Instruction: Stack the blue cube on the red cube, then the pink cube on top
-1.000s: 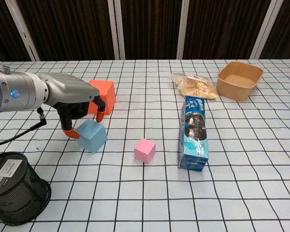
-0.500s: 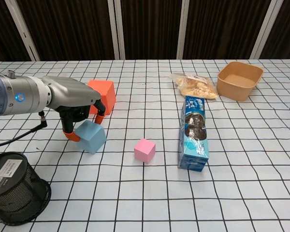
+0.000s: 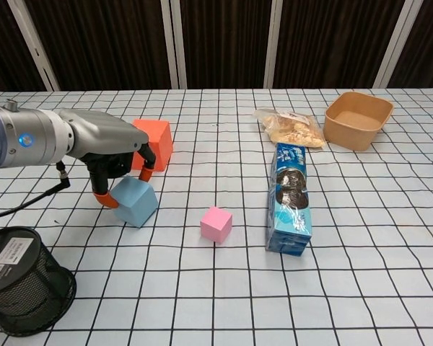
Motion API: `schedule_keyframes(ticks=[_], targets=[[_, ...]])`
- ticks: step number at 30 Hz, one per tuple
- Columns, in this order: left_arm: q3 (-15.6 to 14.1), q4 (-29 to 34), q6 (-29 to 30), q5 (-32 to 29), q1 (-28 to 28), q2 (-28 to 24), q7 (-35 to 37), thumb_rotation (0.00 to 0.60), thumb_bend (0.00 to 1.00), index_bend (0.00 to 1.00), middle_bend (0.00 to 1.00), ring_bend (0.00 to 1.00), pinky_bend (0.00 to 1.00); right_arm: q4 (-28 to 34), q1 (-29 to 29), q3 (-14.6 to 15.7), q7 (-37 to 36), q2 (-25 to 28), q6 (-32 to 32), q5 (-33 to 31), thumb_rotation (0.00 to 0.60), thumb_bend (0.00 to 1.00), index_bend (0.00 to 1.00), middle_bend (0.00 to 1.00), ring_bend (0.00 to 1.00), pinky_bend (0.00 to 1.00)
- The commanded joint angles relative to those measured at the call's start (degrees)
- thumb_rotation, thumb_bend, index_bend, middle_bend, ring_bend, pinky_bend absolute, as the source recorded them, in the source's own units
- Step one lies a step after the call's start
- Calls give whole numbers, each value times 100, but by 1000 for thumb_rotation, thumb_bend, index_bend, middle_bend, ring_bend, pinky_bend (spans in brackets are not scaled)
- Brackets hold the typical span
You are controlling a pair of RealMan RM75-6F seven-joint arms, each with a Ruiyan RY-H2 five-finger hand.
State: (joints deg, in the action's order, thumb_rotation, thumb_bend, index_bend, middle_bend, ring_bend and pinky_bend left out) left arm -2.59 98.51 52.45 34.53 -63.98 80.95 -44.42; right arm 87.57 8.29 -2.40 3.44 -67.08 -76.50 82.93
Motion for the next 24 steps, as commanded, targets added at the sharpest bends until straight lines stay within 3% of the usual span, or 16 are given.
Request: schedule_keyframes(ticks=[1, 10, 11, 15, 24], targets=[[58, 107, -17, -74, -3, -105, 73, 600, 428, 458, 822, 645, 695, 0, -7, -2, -5, 7, -12, -4, 600, 94, 18, 10, 58, 87], [390, 651, 11, -432, -69, -649, 373, 600, 471, 522, 821, 645, 694, 39, -21, 17, -31, 29, -60, 57, 600, 95, 19, 10, 58, 87], [551, 797, 172, -575, -132, -845, 372, 600, 471, 532, 821, 645, 694, 46, -38, 9, -63, 44, -96, 56, 600, 95, 21, 10, 58, 87], [729, 1044, 462, -1244, -371, -1109, 126, 600, 471, 547, 820, 644, 694, 38, -48, 18, -111, 60, -108, 72, 600, 95, 25, 10, 58, 87], [1035, 934, 829, -2450, -813, -1122, -293, 600, 471, 547, 815, 644, 693, 20, -63, -7, -129, 69, -128, 30, 600, 95, 26, 10, 58, 87]])
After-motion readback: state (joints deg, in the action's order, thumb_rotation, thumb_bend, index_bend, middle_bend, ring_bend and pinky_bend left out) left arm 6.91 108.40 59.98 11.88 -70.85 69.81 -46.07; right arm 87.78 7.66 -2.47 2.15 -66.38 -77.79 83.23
